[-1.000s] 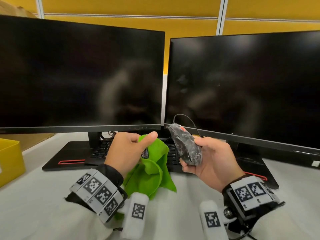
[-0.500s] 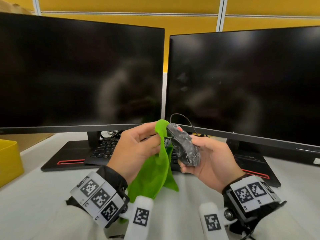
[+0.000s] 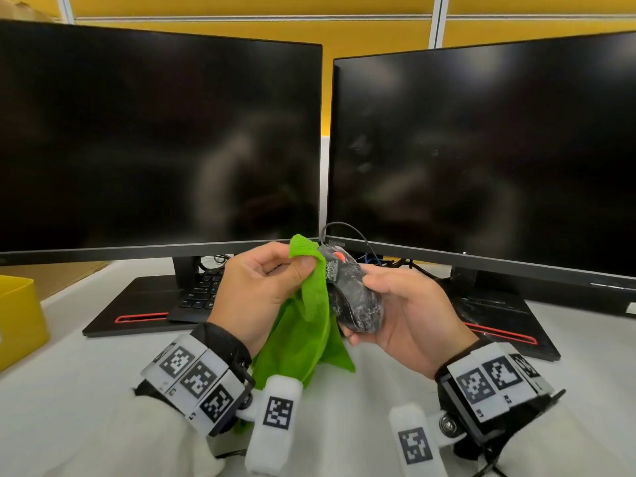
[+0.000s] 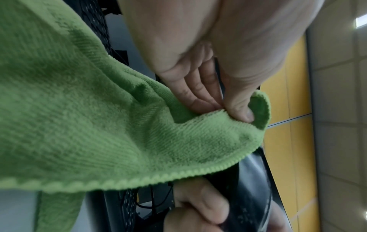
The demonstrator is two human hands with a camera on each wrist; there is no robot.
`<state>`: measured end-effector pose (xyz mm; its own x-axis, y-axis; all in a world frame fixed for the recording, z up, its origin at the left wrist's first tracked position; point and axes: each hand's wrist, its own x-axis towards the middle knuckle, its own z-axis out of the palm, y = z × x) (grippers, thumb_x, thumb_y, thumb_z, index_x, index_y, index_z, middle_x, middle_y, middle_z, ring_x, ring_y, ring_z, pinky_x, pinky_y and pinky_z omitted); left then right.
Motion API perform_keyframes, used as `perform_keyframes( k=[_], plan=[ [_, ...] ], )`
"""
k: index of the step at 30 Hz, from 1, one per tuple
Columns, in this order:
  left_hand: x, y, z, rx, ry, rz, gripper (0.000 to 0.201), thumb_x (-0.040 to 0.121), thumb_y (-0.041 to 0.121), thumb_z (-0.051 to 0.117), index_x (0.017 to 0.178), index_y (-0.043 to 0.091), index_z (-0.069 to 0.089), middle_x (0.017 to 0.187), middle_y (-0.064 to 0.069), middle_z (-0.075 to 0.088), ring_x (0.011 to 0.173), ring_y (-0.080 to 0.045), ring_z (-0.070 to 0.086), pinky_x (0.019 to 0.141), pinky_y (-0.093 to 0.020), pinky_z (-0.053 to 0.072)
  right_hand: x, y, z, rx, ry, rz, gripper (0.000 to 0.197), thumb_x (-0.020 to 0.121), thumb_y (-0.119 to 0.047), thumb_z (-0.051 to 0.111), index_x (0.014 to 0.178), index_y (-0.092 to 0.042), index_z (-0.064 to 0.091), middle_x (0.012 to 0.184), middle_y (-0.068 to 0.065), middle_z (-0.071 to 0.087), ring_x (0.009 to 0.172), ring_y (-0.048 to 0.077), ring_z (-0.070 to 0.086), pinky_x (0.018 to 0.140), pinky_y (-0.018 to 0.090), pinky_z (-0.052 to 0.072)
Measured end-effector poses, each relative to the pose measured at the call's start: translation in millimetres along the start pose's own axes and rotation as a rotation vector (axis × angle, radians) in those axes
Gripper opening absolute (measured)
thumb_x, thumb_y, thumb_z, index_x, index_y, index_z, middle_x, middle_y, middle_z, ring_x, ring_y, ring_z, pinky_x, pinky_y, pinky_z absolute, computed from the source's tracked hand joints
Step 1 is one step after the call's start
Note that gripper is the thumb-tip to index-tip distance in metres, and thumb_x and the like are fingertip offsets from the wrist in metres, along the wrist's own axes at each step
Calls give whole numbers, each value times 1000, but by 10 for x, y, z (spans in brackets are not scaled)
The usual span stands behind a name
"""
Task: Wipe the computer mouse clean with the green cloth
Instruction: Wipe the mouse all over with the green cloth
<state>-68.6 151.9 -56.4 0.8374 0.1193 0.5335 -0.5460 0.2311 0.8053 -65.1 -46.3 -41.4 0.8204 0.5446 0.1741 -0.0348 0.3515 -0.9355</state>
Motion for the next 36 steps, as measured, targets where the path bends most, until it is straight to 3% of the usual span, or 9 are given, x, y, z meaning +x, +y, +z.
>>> perform_keyframes(
  k=[5, 12, 16, 19, 23, 26, 30, 33, 36],
  plan=[
    [-10, 2, -45, 17, -46, -6, 42, 66, 4, 84, 107, 7, 75, 109, -15, 79, 101, -28, 75, 90, -41, 61, -15, -6, 31, 17, -36, -12, 53, 84, -15, 53, 129, 12, 61, 87, 25, 63, 65, 35, 60, 56, 38, 52],
    [-23, 62, -52, -79, -157, -28, 64, 60, 15, 95, 120, 9, 74, 121, -17, 76, 107, -26, 75, 88, -34, 62, -57, -63, 54, 27, -31, -71, 45, 90, -19, 55, 125, 6, 65, 90, 23, 68, 66, 32, 64, 57, 37, 57],
    [-27, 35, -34, -64, -121, -29, 75, 48, 39, 103, 113, 12, 78, 116, -17, 78, 100, -24, 77, 83, -31, 62, -60, -40, 50, -69, -16, -54, 46, 89, -20, 55, 130, -1, 65, 98, 21, 71, 71, 31, 68, 60, 37, 60],
    [-20, 31, -24, -54, -51, -24, 64, 48, 42, 103, 101, 11, 82, 105, -18, 79, 93, -25, 76, 80, -32, 63, -59, -28, 58, -89, -29, -54, 48, 89, -19, 55, 132, -2, 65, 98, 19, 72, 71, 30, 68, 60, 35, 59],
    [0, 14, -44, -105, -10, -39, 28, 73, 15, 84, 99, 5, 82, 106, -22, 78, 93, -29, 74, 80, -33, 63, -45, -18, 51, -91, -30, -57, 49, 86, -17, 55, 131, 0, 65, 97, 19, 71, 70, 29, 68, 59, 35, 59],
    [-7, 5, -60, -55, -55, -29, 37, 66, 14, 89, 101, 7, 81, 105, -16, 79, 95, -25, 75, 81, -32, 63, -43, -1, 38, -84, -20, -53, 50, 86, -17, 54, 131, 2, 64, 97, 20, 71, 70, 29, 69, 58, 35, 59],
    [-23, -6, -54, -2, -85, -17, 67, 45, 23, 101, 105, 8, 76, 109, -16, 79, 96, -27, 75, 83, -35, 63, -46, -1, 21, -89, -17, -41, 49, 87, -19, 54, 132, 0, 63, 100, 19, 73, 71, 29, 70, 60, 35, 60],
    [-4, -10, -50, -10, -27, -3, 41, 57, 21, 97, 93, 11, 81, 101, -14, 80, 91, -24, 75, 81, -34, 63, -41, 4, 29, -101, -25, -45, 50, 87, -18, 54, 133, 0, 63, 102, 22, 71, 72, 30, 69, 61, 37, 60],
    [12, -35, -79, -23, -4, -14, 24, 76, 16, 80, 98, 9, 82, 105, -18, 79, 96, -27, 74, 86, -36, 62, -35, 13, 38, -95, -27, -43, 50, 87, -17, 54, 132, 2, 63, 104, 25, 69, 72, 32, 68, 61, 37, 60]
  ],
)
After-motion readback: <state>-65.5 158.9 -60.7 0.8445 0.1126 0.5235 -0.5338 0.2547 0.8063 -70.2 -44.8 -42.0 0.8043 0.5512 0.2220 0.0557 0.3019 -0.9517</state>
